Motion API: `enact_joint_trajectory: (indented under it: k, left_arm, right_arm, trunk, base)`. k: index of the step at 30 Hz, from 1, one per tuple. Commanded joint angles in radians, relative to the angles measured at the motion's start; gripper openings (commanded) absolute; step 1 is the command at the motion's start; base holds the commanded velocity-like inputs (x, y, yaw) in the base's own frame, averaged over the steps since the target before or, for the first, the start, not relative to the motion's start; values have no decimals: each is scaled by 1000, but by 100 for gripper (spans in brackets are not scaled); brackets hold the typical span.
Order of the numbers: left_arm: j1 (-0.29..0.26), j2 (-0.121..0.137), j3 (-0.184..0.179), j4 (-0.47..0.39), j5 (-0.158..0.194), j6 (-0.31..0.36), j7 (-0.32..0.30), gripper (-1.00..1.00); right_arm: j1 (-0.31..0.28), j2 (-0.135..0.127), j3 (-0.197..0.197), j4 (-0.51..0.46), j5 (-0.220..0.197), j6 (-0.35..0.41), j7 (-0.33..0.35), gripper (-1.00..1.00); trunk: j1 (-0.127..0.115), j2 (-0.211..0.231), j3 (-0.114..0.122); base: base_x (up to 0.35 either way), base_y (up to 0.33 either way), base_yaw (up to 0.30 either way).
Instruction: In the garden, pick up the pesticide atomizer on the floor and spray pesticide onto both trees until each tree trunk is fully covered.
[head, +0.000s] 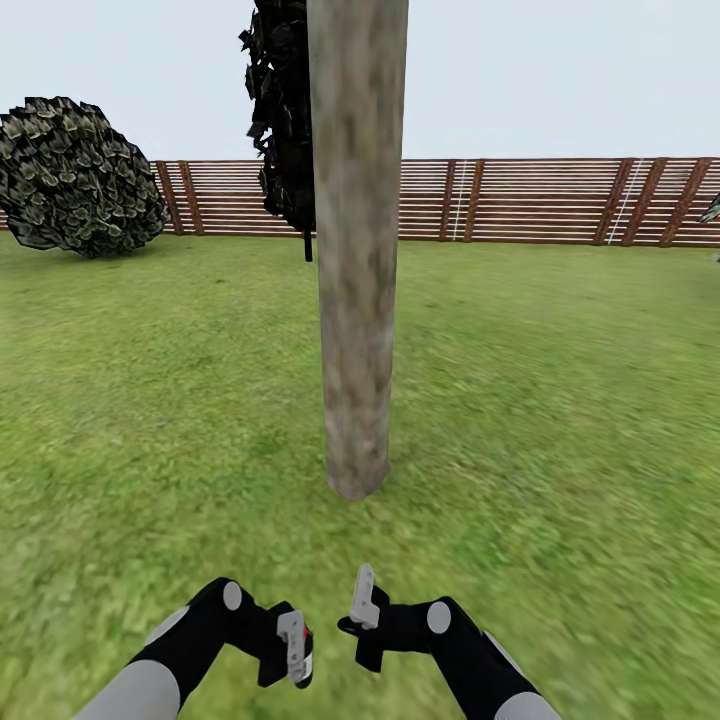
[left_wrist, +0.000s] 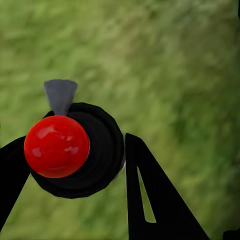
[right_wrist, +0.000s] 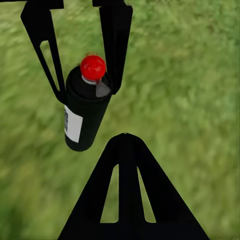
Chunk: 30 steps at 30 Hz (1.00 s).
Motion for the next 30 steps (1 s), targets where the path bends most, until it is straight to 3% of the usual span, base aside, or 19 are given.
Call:
enact_joint_trajectory:
  k: [1, 30]
  left_arm:
    - [0, -1, 0, 0, 1, 0, 0, -100]
    - [2, -61, 3, 2, 13, -3, 26, -100]
  right_arm:
    - [0, 0, 0, -1, 0, 0, 0, -100]
    - [0, 0, 0, -1, 0, 0, -1, -100]
  trunk:
    - [0, 0, 0]
    - [0, 0, 0]
  base:
    - [0, 0, 0]
    - [0, 0, 0]
